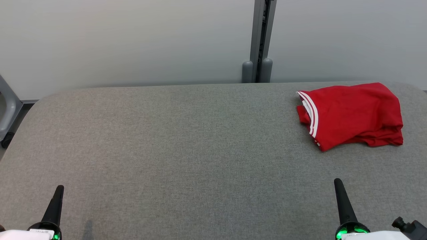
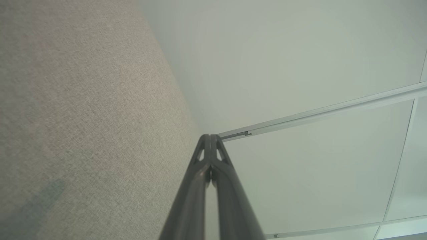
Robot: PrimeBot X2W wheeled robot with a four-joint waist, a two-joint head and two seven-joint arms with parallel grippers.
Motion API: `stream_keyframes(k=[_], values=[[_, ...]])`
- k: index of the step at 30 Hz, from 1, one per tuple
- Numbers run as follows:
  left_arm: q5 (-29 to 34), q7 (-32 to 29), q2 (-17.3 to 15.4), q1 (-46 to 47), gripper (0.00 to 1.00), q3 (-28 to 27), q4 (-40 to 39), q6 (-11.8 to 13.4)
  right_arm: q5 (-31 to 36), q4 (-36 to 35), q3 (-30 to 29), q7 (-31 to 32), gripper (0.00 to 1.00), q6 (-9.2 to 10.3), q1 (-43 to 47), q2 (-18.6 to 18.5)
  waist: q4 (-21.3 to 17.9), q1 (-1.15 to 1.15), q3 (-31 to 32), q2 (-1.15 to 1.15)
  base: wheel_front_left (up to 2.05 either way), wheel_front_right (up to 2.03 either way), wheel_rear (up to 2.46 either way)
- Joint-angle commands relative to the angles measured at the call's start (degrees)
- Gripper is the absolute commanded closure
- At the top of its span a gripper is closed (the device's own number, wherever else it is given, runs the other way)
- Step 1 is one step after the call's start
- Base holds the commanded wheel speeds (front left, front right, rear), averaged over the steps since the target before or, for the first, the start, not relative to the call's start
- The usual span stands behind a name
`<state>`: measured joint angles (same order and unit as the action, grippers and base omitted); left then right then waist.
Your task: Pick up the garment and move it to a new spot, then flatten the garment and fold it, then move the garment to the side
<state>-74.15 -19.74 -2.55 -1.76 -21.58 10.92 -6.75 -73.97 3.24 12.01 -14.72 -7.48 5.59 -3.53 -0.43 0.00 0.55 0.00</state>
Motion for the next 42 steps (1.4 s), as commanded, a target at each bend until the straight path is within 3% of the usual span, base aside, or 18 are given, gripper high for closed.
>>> stream_keyframes(k=[1,42], values=[[-1.0,-0.5,-0.3,1.7,1.00,-0.6,-0.7,-0.3,-1.0,-0.6,0.1,-0.3,1.00,-0.02,0.3,-0.1,0.0,0.00,0.0,0.00,0.00,0.00,0.00],[-18.0,-9.9,-0.5,2.6,1.00,-6.9,-1.8,-0.9,-16.7,-3.2,2.7,-0.4,1.00,-0.02,1.7,0.6,0.4,0.00,-0.6,0.00,0.00,0.00,0.00]])
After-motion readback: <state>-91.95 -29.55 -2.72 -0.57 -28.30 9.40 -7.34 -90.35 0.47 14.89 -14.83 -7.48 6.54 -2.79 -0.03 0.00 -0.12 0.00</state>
